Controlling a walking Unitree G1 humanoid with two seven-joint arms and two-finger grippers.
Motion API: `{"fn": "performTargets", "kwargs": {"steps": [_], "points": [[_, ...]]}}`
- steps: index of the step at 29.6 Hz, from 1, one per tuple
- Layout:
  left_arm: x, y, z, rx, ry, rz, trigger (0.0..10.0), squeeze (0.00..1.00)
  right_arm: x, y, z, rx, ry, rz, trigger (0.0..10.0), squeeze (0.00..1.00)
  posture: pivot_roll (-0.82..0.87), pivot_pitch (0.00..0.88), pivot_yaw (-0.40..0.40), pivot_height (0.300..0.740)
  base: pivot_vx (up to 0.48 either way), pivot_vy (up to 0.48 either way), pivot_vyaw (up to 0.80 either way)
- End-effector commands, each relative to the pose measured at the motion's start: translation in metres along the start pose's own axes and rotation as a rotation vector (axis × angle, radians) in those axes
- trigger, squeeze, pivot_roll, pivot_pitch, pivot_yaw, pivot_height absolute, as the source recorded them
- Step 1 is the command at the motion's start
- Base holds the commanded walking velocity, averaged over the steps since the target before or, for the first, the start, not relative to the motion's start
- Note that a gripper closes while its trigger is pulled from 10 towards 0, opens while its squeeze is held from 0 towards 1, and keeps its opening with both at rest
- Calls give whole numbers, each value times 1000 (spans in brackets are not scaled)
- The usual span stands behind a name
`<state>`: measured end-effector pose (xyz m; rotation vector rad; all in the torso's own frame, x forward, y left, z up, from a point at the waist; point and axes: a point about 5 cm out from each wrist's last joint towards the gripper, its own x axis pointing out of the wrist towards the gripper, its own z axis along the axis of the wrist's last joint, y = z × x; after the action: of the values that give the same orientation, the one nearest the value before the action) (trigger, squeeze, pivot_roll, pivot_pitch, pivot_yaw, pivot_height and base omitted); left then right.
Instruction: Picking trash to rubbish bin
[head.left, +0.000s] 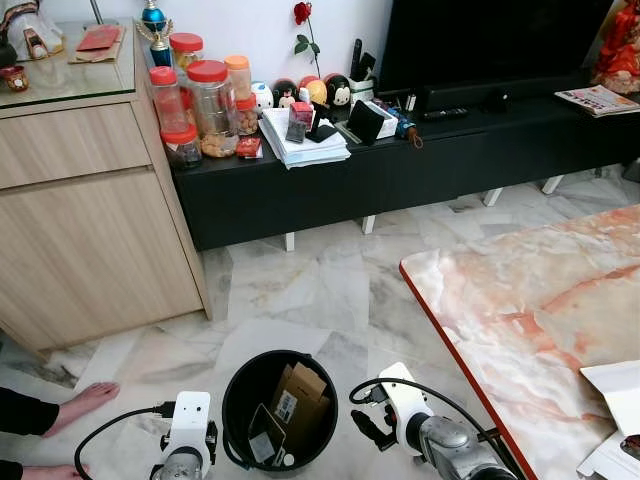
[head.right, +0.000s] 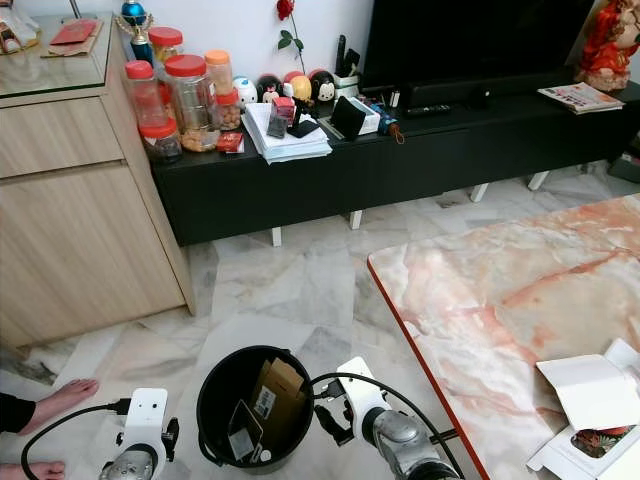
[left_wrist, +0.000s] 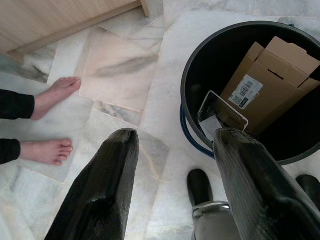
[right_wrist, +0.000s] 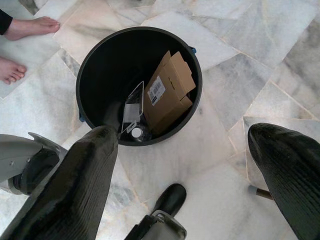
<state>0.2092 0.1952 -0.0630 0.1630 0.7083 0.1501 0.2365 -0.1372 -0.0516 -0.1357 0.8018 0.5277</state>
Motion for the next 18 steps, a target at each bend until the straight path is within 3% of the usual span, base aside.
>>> {"fn": "performTargets", "kwargs": {"steps": [1,18], "points": [[-2,-1,-5,-7,16,-6,10000,0,-1,0,-3,19,8,-3,10000,0,-36,14,-53,740,0,0,0],[-1,-3,-2,-16,7,-5,10000,0,-1,-2,-1,23,5,-9,10000,0,-35,27,-64,740,0,0,0]]}}
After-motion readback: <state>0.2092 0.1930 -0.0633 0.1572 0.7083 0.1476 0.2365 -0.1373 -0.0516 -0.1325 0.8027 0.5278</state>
